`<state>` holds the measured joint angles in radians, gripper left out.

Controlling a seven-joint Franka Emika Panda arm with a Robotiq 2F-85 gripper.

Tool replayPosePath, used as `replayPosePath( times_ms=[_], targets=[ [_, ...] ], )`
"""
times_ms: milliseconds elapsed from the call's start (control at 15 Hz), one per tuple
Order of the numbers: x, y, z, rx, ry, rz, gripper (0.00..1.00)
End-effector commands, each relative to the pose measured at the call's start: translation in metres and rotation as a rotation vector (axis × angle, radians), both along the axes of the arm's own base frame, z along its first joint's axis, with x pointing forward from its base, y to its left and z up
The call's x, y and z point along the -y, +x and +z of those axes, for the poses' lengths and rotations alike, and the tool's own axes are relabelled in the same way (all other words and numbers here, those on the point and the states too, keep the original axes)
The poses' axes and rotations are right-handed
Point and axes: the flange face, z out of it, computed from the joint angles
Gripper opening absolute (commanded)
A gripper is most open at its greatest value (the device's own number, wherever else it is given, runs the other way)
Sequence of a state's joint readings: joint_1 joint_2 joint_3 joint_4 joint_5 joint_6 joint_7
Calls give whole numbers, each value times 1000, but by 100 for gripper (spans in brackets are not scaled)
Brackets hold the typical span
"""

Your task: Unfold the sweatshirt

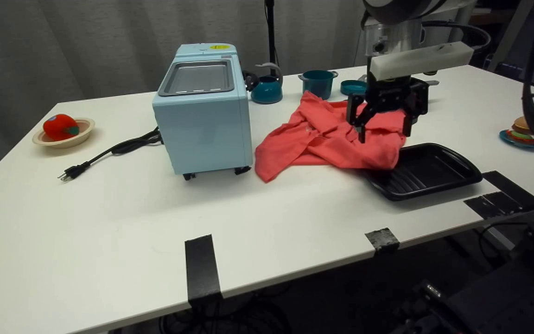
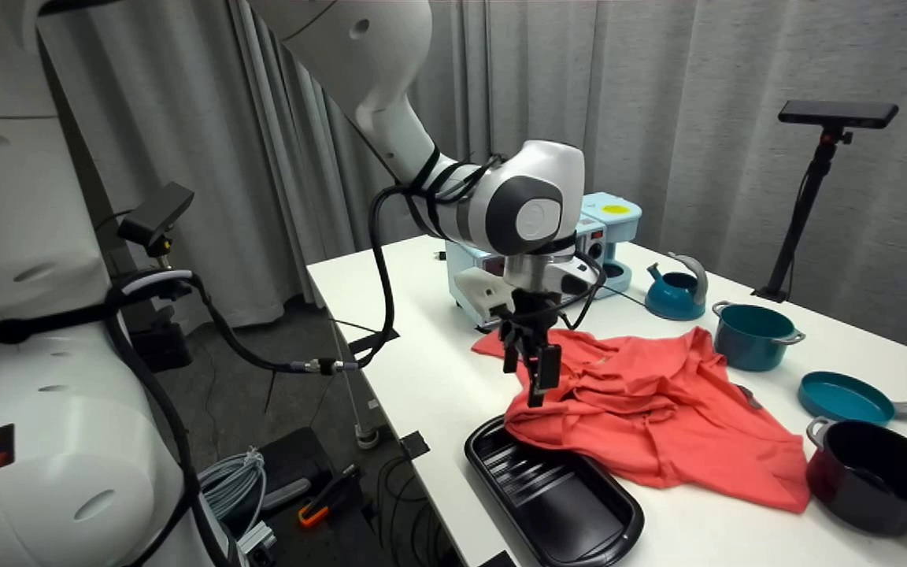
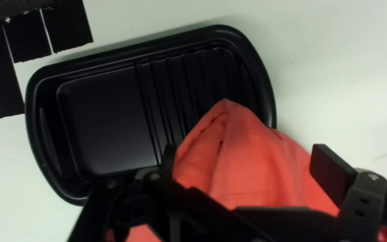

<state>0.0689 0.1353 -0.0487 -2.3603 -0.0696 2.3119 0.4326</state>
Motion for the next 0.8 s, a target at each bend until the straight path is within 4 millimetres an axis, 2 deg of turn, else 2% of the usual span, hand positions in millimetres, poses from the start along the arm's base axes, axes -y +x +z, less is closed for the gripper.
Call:
replayPosePath(
  times_ms=[0,200,600,667,733],
  targets=[
    [26,-4,-8,40,-40,10,100],
    [35,4,-17,81,-59,1,100],
    [28,19,-34,150,-55,-9,100],
    [26,20,-37,156,-54,-14,93],
    [25,22,-39,161,-54,-15,74]
  ],
)
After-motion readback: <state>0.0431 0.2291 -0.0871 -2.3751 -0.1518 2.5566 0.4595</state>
